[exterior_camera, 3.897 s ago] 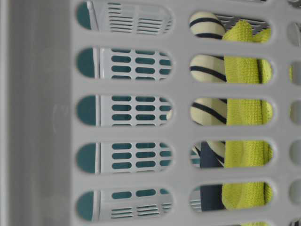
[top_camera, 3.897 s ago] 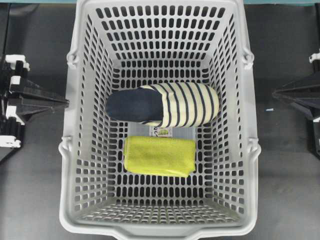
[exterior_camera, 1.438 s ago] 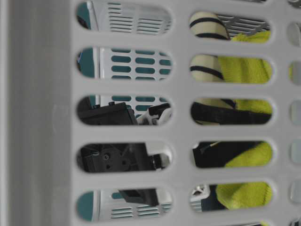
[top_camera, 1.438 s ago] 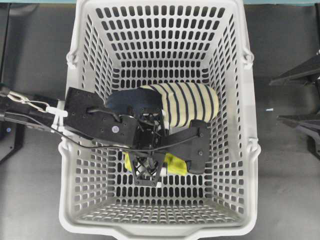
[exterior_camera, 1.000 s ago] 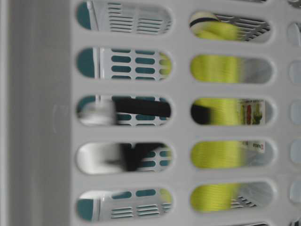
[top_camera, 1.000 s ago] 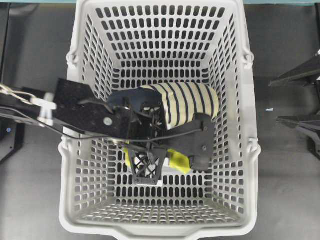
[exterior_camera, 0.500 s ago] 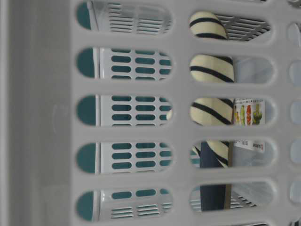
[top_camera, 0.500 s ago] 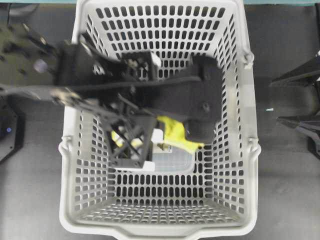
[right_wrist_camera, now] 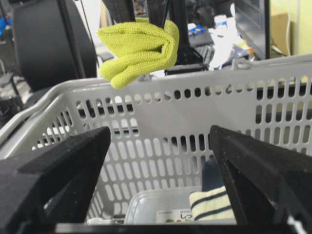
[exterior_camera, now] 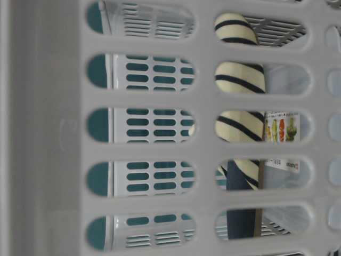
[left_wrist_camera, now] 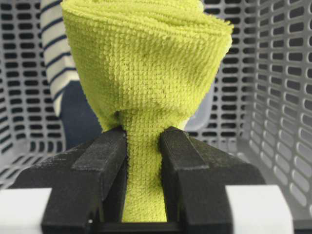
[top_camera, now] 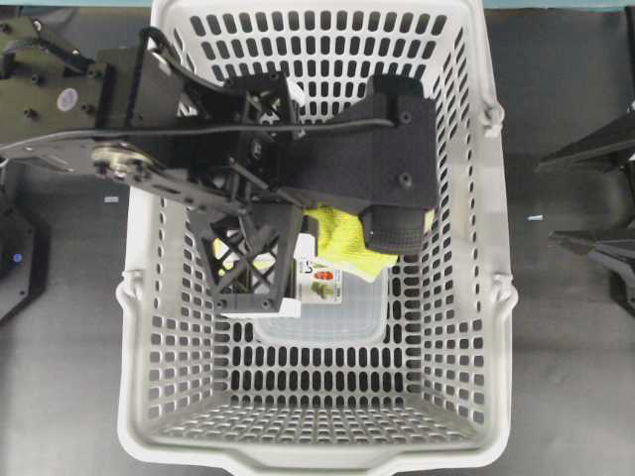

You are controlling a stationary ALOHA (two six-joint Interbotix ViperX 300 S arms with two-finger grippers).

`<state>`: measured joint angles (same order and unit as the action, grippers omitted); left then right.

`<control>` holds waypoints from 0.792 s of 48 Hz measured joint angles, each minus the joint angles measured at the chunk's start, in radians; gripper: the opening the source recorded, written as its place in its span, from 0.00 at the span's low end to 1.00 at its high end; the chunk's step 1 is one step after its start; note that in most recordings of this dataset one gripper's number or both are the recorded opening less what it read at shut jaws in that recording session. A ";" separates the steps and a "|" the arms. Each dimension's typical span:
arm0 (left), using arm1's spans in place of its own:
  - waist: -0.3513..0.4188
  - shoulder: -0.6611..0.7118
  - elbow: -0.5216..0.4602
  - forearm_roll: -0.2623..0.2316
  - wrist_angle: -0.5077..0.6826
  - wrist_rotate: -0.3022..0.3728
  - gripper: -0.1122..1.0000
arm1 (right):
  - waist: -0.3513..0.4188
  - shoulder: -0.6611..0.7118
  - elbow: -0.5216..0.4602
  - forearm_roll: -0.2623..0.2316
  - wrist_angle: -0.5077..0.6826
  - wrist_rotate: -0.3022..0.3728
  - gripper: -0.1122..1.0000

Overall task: Pick up the yellow cloth from the shopping basket with the left arm.
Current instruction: 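Lift the gripped yellow cloth upward out of the basket, then hold the yellow cloth raised above the basket with the left gripper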

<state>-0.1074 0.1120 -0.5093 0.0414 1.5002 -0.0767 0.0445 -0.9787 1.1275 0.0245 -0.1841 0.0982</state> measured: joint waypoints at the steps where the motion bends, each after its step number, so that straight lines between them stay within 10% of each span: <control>1: -0.002 0.000 -0.002 0.000 0.000 0.000 0.26 | 0.000 0.000 0.002 0.000 0.000 0.000 0.81; 38: -0.012 0.000 -0.002 0.000 0.032 -0.018 0.26 | 0.000 0.000 0.008 0.000 -0.008 0.002 0.81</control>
<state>-0.1197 0.1120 -0.5108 0.0414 1.5324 -0.0951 0.0445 -0.9787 1.1351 0.0245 -0.1917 0.0997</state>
